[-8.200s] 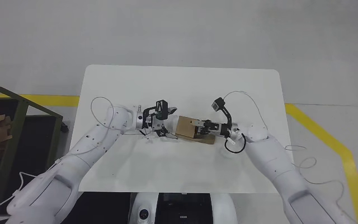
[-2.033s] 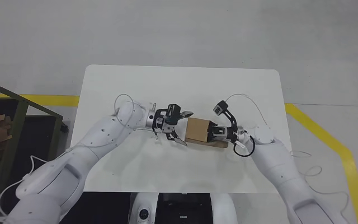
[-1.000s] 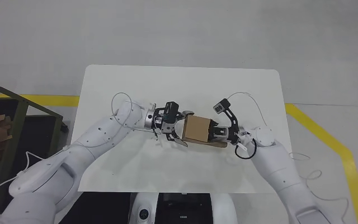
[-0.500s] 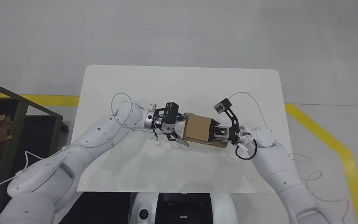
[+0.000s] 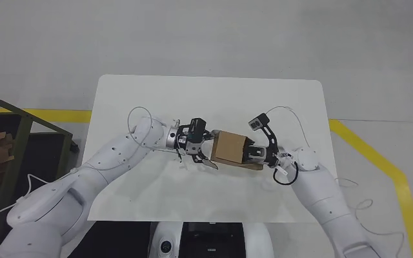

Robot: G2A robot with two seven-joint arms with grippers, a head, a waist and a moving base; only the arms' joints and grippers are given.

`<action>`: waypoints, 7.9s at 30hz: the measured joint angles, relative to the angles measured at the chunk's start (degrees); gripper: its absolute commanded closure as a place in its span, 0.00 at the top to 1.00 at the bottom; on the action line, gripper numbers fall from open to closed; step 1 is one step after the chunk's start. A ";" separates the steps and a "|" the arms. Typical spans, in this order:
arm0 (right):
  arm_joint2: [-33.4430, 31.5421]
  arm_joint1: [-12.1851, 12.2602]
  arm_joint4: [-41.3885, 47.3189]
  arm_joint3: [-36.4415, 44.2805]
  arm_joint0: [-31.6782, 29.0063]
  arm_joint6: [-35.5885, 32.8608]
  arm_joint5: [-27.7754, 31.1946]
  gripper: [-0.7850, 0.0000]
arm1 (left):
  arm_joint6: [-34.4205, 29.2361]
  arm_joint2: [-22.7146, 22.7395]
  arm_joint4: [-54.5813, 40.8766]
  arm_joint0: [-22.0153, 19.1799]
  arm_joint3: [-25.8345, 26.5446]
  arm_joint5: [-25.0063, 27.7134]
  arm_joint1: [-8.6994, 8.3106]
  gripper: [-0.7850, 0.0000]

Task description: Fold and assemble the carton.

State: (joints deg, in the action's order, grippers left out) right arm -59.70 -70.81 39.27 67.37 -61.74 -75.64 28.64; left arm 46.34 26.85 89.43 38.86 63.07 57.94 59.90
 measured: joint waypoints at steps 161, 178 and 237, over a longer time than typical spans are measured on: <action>-11.81 6.78 -40.76 22.16 -21.23 28.13 -23.31 0.00 | -6.70 5.74 4.20 2.53 -9.35 -2.45 3.05 0.77; -3.77 4.73 -37.11 15.16 -14.05 31.75 -21.62 0.00 | -9.05 6.58 3.68 2.94 -8.67 -1.58 3.28 0.78; 4.57 1.76 -33.91 3.11 -1.61 29.56 -17.60 0.00 | -8.71 7.95 5.29 3.59 -8.49 -0.40 3.57 0.82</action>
State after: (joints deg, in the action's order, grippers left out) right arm -55.13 -69.05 5.36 70.48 -63.35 -46.09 11.04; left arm 37.63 34.80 94.72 42.45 54.58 57.55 63.46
